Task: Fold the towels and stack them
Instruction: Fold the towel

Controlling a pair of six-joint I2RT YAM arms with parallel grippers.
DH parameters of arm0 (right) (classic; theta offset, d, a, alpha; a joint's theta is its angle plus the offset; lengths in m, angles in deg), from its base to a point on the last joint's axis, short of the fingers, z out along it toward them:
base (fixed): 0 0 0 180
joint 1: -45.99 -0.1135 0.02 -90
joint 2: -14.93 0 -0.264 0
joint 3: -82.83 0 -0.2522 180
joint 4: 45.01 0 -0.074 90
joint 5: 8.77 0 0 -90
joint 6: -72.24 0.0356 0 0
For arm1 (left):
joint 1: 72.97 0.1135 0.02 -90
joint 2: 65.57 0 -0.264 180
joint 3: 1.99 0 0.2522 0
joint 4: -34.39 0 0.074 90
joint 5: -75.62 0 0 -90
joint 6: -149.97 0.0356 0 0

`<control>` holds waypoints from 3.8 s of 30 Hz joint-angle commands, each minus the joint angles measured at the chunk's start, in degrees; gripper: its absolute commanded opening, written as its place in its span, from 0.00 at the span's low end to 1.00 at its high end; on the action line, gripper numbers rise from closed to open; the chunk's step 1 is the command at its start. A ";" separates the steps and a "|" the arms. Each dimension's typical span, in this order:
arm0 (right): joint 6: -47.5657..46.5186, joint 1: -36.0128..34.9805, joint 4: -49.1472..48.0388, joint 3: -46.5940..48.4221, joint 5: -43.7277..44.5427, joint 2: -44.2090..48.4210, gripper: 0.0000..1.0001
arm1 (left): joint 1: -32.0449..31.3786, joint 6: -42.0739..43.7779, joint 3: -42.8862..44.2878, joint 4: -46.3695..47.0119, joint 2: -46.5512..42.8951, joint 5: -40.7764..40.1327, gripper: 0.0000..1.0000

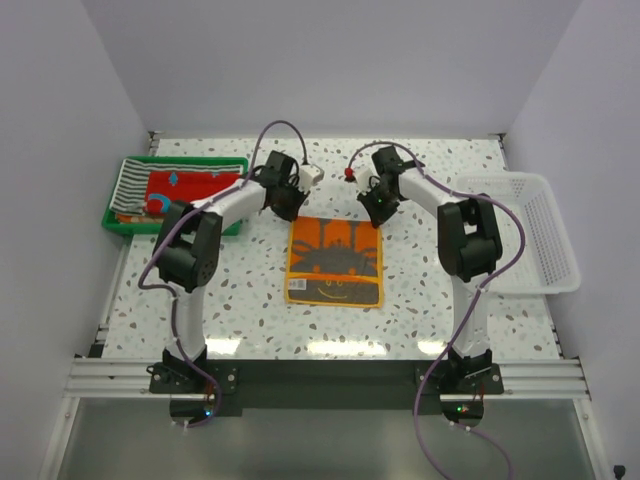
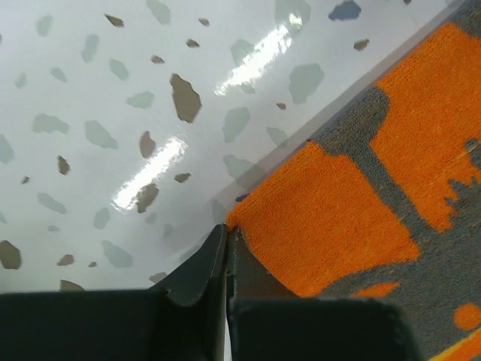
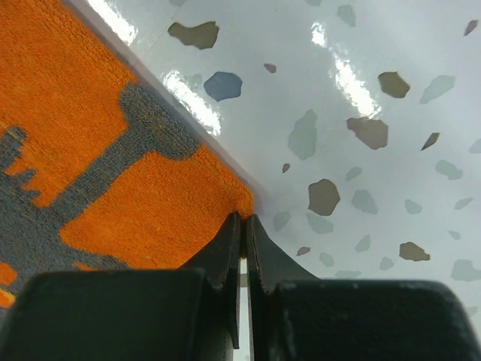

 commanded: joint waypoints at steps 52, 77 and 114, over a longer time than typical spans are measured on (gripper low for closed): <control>29.85 -6.11 -3.48 -34.18 3.95 34.36 0.00 | -7.74 -31.01 -41.28 9.33 -39.68 2.51 0.00; 35.65 -6.72 -8.04 -42.09 -0.18 35.06 0.05 | -8.53 -32.50 -45.59 12.04 -36.78 1.46 0.14; 59.29 -12.61 -30.36 -61.16 2.09 47.03 0.34 | -15.91 -49.64 -47.78 20.75 -39.08 -3.65 0.37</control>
